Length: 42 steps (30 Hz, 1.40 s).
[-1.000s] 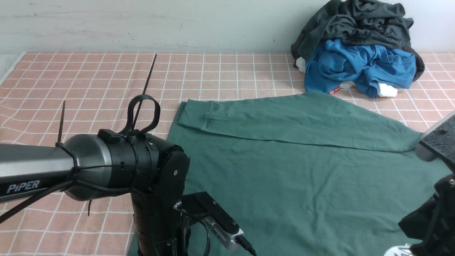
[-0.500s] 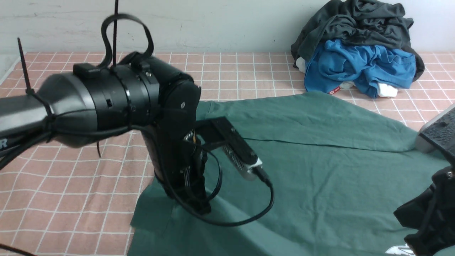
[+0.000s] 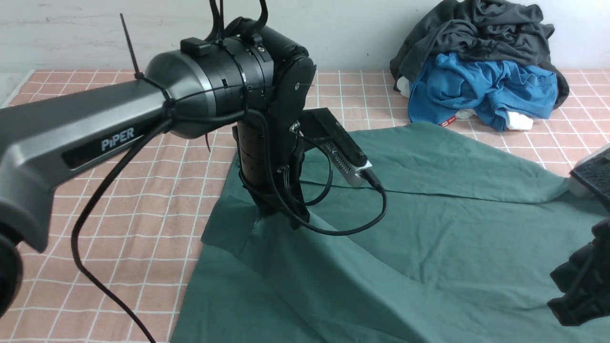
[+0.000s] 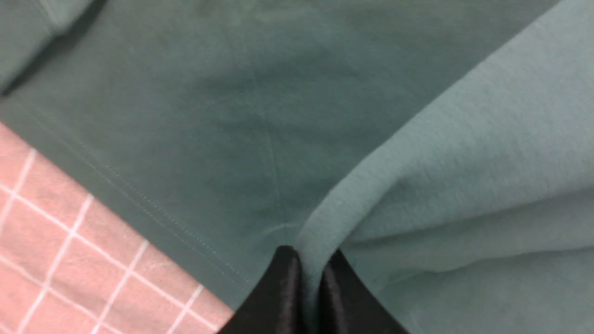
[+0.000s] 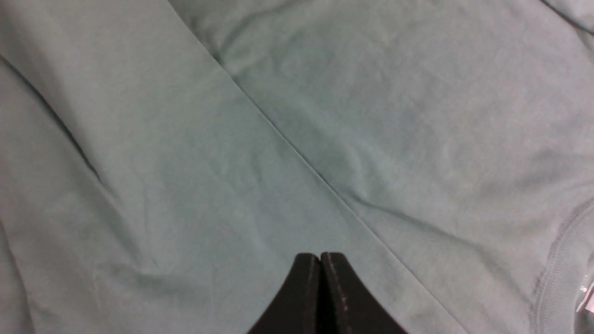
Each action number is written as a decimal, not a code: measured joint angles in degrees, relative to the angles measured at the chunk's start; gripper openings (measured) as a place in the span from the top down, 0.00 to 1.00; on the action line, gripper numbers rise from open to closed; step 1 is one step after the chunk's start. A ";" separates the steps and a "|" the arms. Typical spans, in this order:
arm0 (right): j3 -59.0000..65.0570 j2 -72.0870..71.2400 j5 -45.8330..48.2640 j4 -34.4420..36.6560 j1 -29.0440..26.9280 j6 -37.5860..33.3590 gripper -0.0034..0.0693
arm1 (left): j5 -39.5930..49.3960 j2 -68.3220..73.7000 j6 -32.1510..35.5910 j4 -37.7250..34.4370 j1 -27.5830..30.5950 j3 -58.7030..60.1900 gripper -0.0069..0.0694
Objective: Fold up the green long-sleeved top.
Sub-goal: Use the left arm to drag and place the cuff at the centered position on the left edge of the fabric, then use the left arm to clamp the cuff farthest from it
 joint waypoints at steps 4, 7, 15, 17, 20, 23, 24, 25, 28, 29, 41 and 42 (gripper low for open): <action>0.00 0.04 -0.06 -0.20 0.00 0.20 0.97 | -0.91 2.96 0.00 -1.75 2.09 -0.42 0.86; 0.00 0.04 -0.55 -0.26 0.00 0.10 0.97 | -2.44 4.24 0.00 -2.58 2.85 -0.42 0.82; 0.00 0.11 -4.20 -0.32 0.00 0.37 0.97 | -5.04 5.07 -6.07 -2.35 5.65 -4.14 0.48; -0.15 0.70 -5.10 -0.96 0.00 1.40 0.97 | -5.21 5.07 -7.84 -2.84 7.34 -6.05 0.42; -2.01 3.16 -5.33 -2.48 0.00 3.74 0.97 | -6.26 5.53 -9.06 -5.32 10.62 -9.95 0.38; -5.32 6.96 -5.33 -4.02 0.00 4.47 0.97 | -7.01 8.14 -9.55 -9.36 14.30 -14.41 0.37; -6.44 8.19 -5.46 -4.15 0.00 4.55 0.97 | -7.27 9.40 -9.55 -10.54 15.28 -15.84 0.37; -7.33 9.17 -5.48 -4.30 0.00 4.62 0.97 | -7.58 10.50 -9.55 -11.43 15.97 -17.22 0.37; -9.93 12.33 -5.70 -4.34 0.00 4.62 0.97 | -8.48 14.74 -9.55 -13.79 17.56 -20.41 0.37; -10.52 13.16 -5.70 -4.34 0.00 4.62 0.97 | -8.78 15.94 -9.55 -14.23 17.88 -21.53 0.37; -12.47 19.37 -5.04 -4.34 0.00 3.77 0.97 | -14.75 25.94 -10.53 -15.76 18.20 -26.98 0.37; -12.47 19.37 -5.04 -4.34 0.00 3.77 0.97 | -14.91 26.10 -10.61 -15.76 18.20 -27.05 0.37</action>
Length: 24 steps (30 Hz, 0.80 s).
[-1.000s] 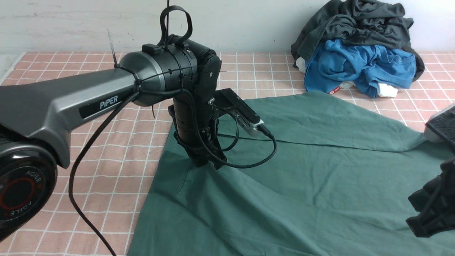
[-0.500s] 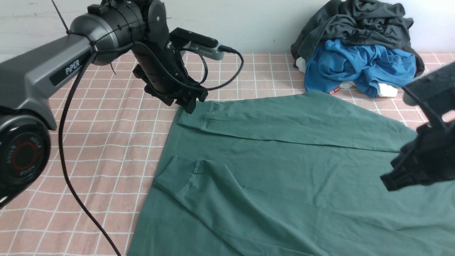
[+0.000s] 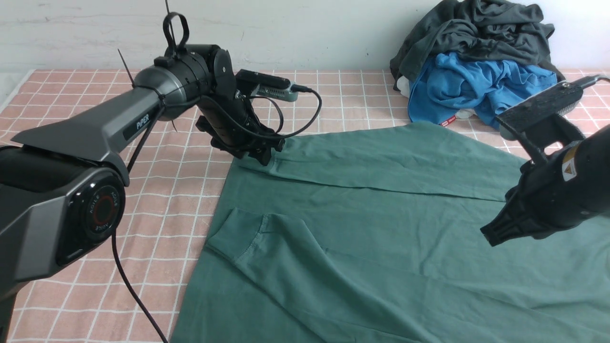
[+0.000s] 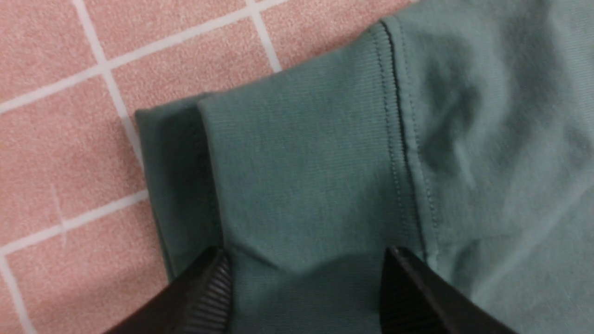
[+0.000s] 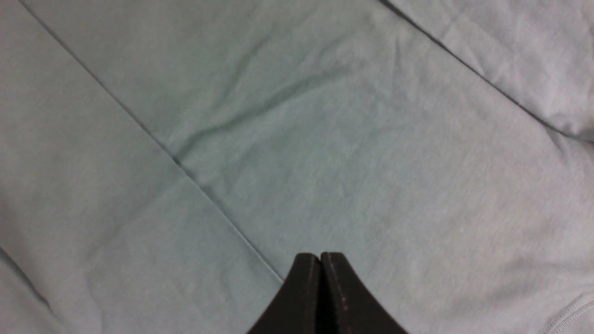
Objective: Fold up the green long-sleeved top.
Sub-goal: Use the left arm to clamp the cuff farthest from it
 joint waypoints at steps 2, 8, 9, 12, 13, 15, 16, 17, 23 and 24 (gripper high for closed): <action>0.00 0.00 0.00 0.00 0.00 0.00 0.97 | -0.05 0.14 -0.24 0.00 0.00 0.01 0.39; 0.00 0.00 0.00 0.00 0.00 0.00 0.97 | 0.39 0.18 -0.34 0.00 0.02 -0.10 0.59; 0.00 0.00 0.00 0.00 0.00 0.00 0.97 | 0.70 0.18 -0.34 0.00 0.02 -0.10 0.63; 0.00 0.00 0.00 0.00 0.00 0.00 0.97 | 1.45 0.18 -0.35 -0.04 0.02 -0.10 0.81; 0.00 0.00 0.00 0.00 0.00 0.00 0.97 | 1.53 0.18 -0.35 -0.04 0.02 -0.15 0.84; 0.00 0.00 0.00 0.00 0.00 0.00 0.97 | 1.95 0.13 -0.25 -0.06 0.02 -0.16 0.87; 0.00 0.00 0.00 0.00 0.00 0.00 0.97 | 2.31 0.06 -0.25 -0.06 0.02 -0.16 0.87; 0.00 0.00 0.00 0.00 0.00 0.00 0.97 | 2.90 -0.21 -0.20 -0.06 0.02 -0.21 0.87; -0.02 0.00 0.00 -1.60 0.00 -0.41 0.97 | 9.09 -3.84 -0.20 -0.06 -0.50 -1.84 0.87; -0.02 0.00 0.00 -2.19 0.00 -0.41 0.97 | 10.60 -5.34 -0.20 -0.06 -0.79 -1.84 0.87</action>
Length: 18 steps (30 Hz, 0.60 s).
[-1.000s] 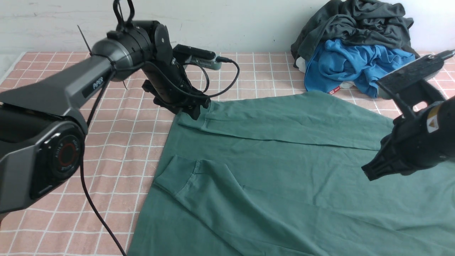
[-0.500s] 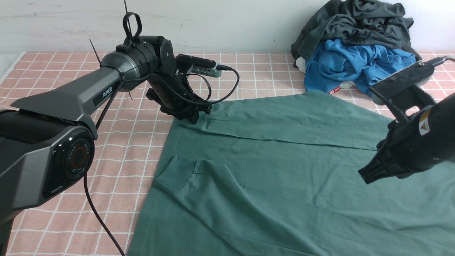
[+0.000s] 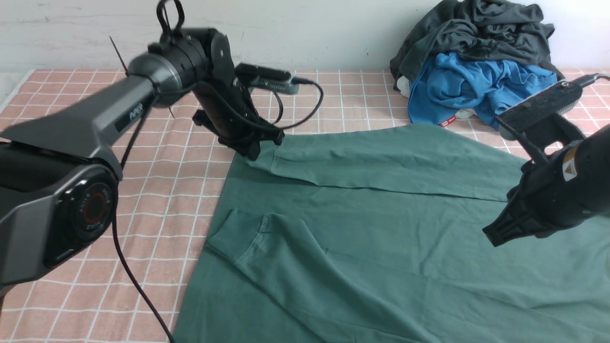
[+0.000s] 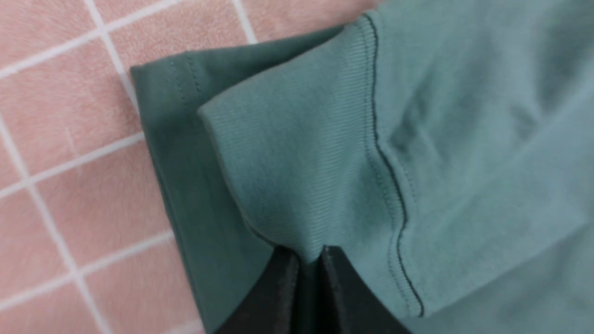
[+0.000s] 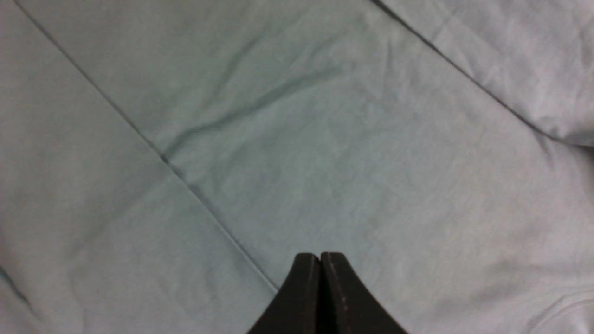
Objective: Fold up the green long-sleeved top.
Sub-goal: Use the left arm to drag and drop the cuff onto the cuff closest to the left arm
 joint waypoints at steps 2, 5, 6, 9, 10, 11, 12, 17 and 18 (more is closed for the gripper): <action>0.00 -0.06 0.08 -0.72 0.00 0.00 0.97 | 2.08 -2.24 -0.08 -0.15 -0.32 0.00 0.87; 0.00 -1.18 0.86 -1.83 0.00 0.00 0.97 | 6.02 -7.96 -1.17 -1.93 -0.94 0.92 0.87; 0.00 -1.72 1.00 -1.86 0.00 0.00 0.97 | 6.09 -9.44 -1.58 -2.32 -0.94 2.16 0.87; 0.00 -3.55 1.28 -1.86 0.00 0.00 0.97 | 6.31 -13.93 -2.63 -3.03 -0.94 6.26 0.87; 0.00 -5.68 1.55 -1.86 0.04 0.00 0.97 | 6.49 -17.57 -2.84 -3.91 -1.02 11.68 0.87; 0.00 -6.18 1.54 -1.81 0.04 0.00 0.97 | 6.57 -18.55 -2.83 -4.01 -1.01 12.37 0.87; 0.00 -8.02 1.91 -1.52 0.04 0.00 0.97 | 6.63 -22.59 -2.85 -4.74 -1.31 19.07 0.87; 0.00 -12.63 2.75 0.55 0.04 0.00 0.97 | 3.41 -33.23 -2.97 -6.28 -2.73 34.13 0.87; 0.00 -13.87 2.89 1.28 0.06 0.00 0.97 | 1.48 -36.68 -3.00 -6.84 -3.40 39.45 0.87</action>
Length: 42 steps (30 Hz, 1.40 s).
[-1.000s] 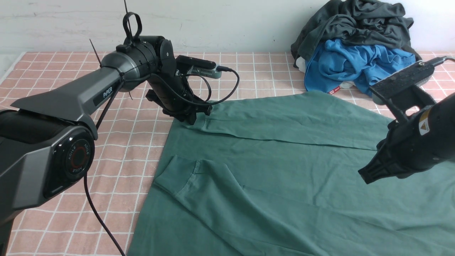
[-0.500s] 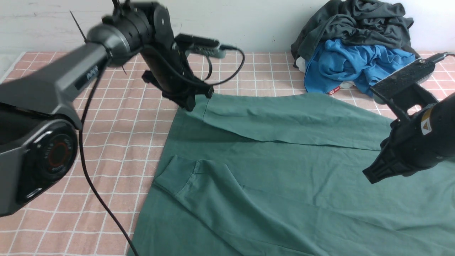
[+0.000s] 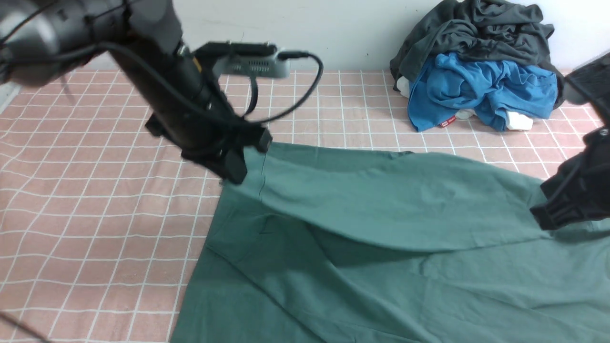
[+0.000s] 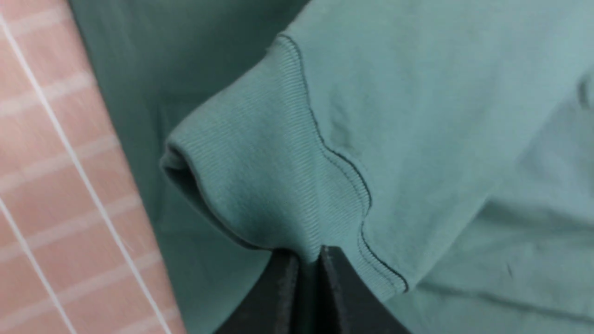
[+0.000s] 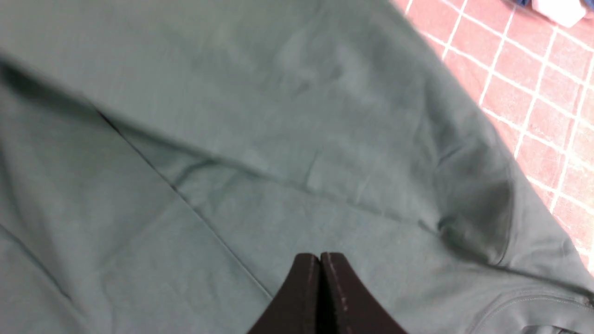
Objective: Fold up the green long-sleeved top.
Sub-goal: Use the left arm to drag and drop the cuff onto the cuff closest to the left arm, then use both arms simultaneously to clamp the lower edge of the clothing fabric
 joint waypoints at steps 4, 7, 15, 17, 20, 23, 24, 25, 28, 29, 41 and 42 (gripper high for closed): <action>-0.05 -1.12 0.87 1.11 0.05 0.00 0.97 | -6.32 -7.78 -0.02 -0.40 -1.95 14.11 0.87; -0.05 -1.06 1.10 2.09 0.05 0.00 0.97 | -10.96 -9.70 -0.02 -0.60 -2.54 21.27 0.87; -0.05 -1.06 6.33 7.47 0.05 -3.76 0.97 | -16.89 -9.78 0.41 -0.41 -2.60 31.90 0.66; -0.05 -1.06 9.33 9.52 0.05 -5.42 0.97 | -16.41 -9.78 0.98 -0.21 -2.60 32.22 0.57; -0.05 -1.06 14.21 13.11 0.77 -7.71 0.97 | -12.69 -10.38 4.93 0.15 -3.14 32.22 0.41; 0.02 -1.06 15.15 14.86 2.93 -8.55 0.97 | -8.41 -11.82 9.13 1.01 -5.21 32.22 0.34; 0.22 -1.42 15.15 15.53 4.66 -8.75 0.97 | -5.87 -13.03 11.32 1.08 -7.52 32.29 0.33; 0.51 -1.70 15.15 15.81 5.69 -8.85 0.97 | -4.74 -13.64 12.56 1.16 -9.12 32.53 0.32; 1.84 -3.17 15.39 16.31 9.32 -9.18 0.97 | -2.76 -14.56 17.45 2.52 -16.77 34.24 0.32; 2.25 -3.59 15.50 16.31 10.19 -9.69 0.97 | -2.82 -14.42 18.84 3.67 -19.14 35.75 0.32; 2.81 -4.05 15.67 16.13 10.88 -11.83 0.97 | -15.76 -10.62 19.98 16.38 -29.19 47.89 0.32; 2.81 -4.05 15.67 16.13 10.88 -11.98 0.97 | -17.69 -10.54 19.10 17.78 -29.19 47.89 0.32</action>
